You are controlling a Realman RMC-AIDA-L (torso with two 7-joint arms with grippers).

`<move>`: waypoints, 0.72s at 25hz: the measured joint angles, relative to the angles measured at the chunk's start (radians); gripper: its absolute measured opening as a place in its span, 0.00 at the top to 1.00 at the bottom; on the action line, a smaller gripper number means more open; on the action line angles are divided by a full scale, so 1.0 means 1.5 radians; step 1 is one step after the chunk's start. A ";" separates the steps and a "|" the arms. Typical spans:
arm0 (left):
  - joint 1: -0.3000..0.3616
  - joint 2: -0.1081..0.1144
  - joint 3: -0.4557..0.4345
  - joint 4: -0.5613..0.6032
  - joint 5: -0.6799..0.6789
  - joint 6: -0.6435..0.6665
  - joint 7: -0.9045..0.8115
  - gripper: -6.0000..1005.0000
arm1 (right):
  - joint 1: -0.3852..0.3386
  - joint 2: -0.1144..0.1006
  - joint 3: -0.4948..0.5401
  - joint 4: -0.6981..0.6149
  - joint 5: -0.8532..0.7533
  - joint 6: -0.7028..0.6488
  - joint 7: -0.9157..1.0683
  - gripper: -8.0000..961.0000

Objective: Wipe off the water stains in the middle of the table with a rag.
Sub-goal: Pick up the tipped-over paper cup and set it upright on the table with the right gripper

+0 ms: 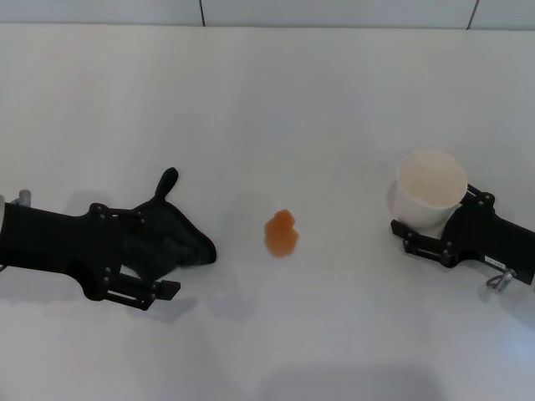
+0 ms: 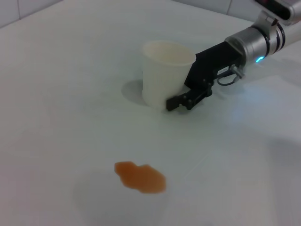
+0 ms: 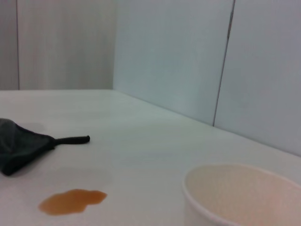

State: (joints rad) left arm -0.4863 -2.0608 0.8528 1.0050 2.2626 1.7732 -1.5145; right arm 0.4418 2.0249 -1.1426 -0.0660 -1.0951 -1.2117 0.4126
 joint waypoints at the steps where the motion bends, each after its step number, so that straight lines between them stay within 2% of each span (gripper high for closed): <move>1: 0.000 0.000 0.000 0.000 0.000 0.000 0.000 0.13 | -0.003 -0.001 0.000 -0.001 0.000 -0.006 0.000 0.10; 18: 0.001 0.003 -0.004 0.001 0.000 0.002 0.001 0.13 | -0.035 -0.011 -0.003 -0.019 0.000 -0.042 0.009 0.11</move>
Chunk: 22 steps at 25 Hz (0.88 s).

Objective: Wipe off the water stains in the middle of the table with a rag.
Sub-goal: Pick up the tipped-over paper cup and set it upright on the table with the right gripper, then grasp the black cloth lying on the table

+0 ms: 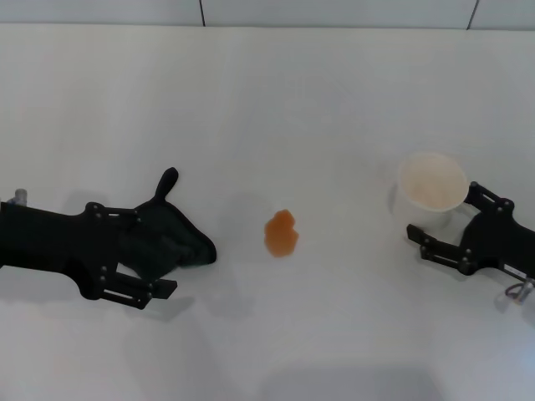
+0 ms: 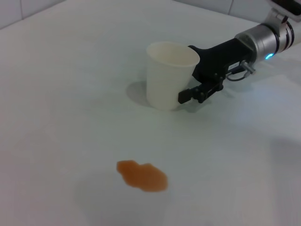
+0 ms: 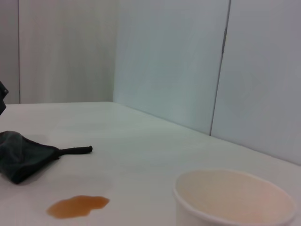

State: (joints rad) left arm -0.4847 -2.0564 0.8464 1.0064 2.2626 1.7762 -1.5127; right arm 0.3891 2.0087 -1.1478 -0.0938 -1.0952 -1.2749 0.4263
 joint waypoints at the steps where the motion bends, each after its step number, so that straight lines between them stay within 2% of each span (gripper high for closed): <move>1: 0.000 0.000 0.000 0.000 0.000 0.000 0.000 0.13 | -0.008 -0.001 -0.002 -0.011 -0.001 -0.001 0.006 0.11; 5: 0.002 0.002 -0.001 0.000 0.000 0.001 -0.001 0.13 | -0.064 -0.006 -0.006 -0.113 -0.044 0.000 0.074 0.11; 10: 0.005 0.003 -0.001 0.000 0.000 0.001 -0.002 0.13 | -0.151 -0.005 -0.004 -0.335 -0.197 0.004 0.264 0.11; 17: 0.014 0.007 -0.002 0.004 -0.001 0.002 -0.004 0.13 | -0.150 -0.004 -0.003 -0.526 -0.437 -0.046 0.550 0.12; 22: 0.014 0.008 -0.002 0.005 -0.002 0.004 -0.010 0.13 | -0.113 -0.004 -0.003 -0.619 -0.539 -0.126 0.707 0.12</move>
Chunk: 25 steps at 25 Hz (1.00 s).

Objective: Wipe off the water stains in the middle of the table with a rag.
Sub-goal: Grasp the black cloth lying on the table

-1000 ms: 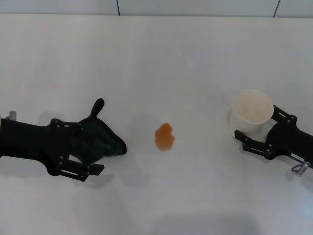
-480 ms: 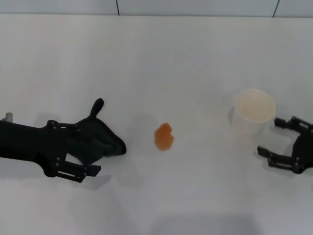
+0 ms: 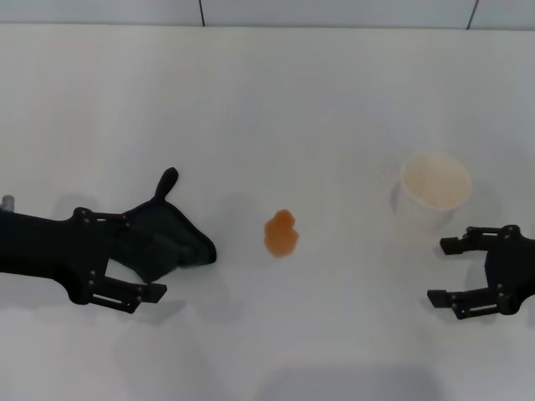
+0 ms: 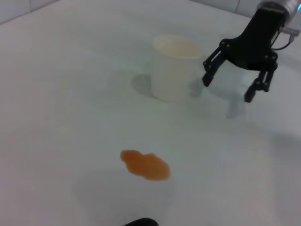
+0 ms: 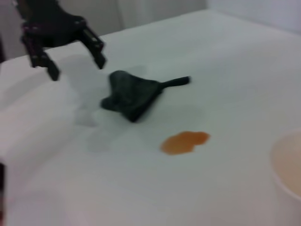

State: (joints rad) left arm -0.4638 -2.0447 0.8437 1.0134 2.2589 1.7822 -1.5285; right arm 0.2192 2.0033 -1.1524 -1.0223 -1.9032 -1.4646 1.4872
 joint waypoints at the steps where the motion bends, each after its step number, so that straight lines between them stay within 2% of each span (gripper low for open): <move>1: -0.001 0.001 0.000 0.000 0.000 0.000 -0.002 0.13 | 0.006 0.000 0.000 -0.013 -0.012 -0.014 0.019 0.12; 5: -0.002 0.001 0.001 0.000 0.001 0.000 -0.006 0.13 | 0.027 0.001 -0.002 -0.070 -0.036 -0.073 0.081 0.12; 11: -0.003 0.001 0.004 0.000 0.004 -0.004 -0.011 0.13 | 0.053 0.002 -0.020 -0.094 -0.040 -0.102 0.130 0.12; 15: -0.009 0.002 0.003 0.008 0.023 -0.007 -0.014 0.13 | 0.071 0.003 -0.044 -0.093 -0.050 -0.101 0.141 0.12; 20: -0.018 0.003 0.004 0.053 0.061 -0.006 -0.035 0.13 | 0.084 0.004 -0.069 -0.090 -0.053 -0.081 0.150 0.12; 25: -0.051 0.005 0.004 0.094 0.126 -0.003 -0.049 0.13 | 0.086 0.004 -0.093 -0.088 -0.052 -0.051 0.156 0.12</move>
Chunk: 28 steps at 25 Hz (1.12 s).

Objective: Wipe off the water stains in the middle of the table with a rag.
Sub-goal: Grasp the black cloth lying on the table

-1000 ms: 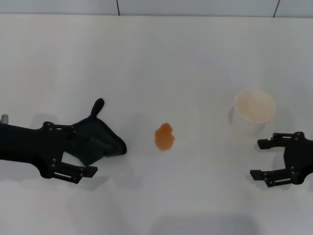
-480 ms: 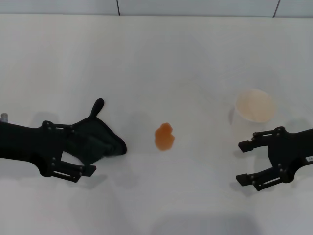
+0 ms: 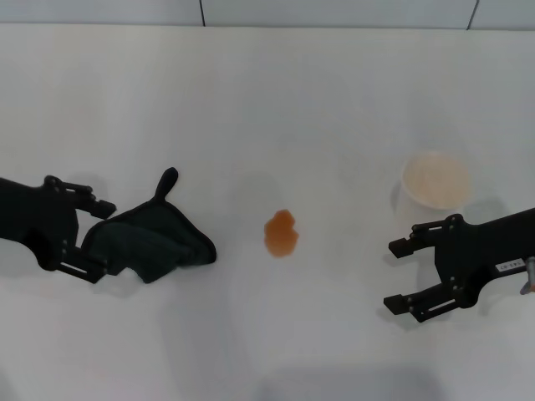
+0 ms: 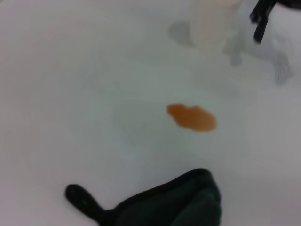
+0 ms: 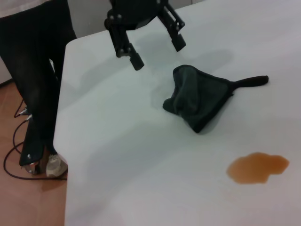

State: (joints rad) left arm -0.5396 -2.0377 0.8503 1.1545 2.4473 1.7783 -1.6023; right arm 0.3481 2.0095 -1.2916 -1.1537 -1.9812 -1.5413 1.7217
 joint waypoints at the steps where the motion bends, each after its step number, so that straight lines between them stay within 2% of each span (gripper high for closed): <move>1: -0.014 0.001 0.000 0.000 0.019 0.000 -0.002 0.13 | 0.001 0.000 -0.005 0.000 0.001 0.006 0.001 0.12; 5: -0.061 0.003 0.005 -0.007 0.082 0.001 -0.004 0.13 | 0.004 0.001 -0.019 0.001 0.005 0.023 0.007 0.12; 8: -0.076 0.000 0.029 -0.011 0.101 -0.004 -0.002 0.13 | 0.007 0.001 -0.034 0.002 0.008 0.039 0.013 0.12; 17: -0.080 -0.006 0.101 -0.057 0.103 -0.078 0.002 0.13 | 0.019 0.002 -0.048 0.015 0.014 0.055 0.027 0.12; 24: -0.086 -0.015 0.132 -0.090 0.104 -0.125 0.007 0.13 | 0.020 0.002 -0.049 0.017 0.015 0.060 0.028 0.12; 28: -0.088 -0.017 0.141 -0.099 0.105 -0.142 0.007 0.16 | 0.022 0.002 -0.049 0.017 0.015 0.062 0.028 0.12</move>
State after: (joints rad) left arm -0.6711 -2.0632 1.0616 1.0060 2.6046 1.5656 -1.5922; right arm 0.3808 2.0126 -1.3657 -1.1284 -1.9586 -1.4487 1.7641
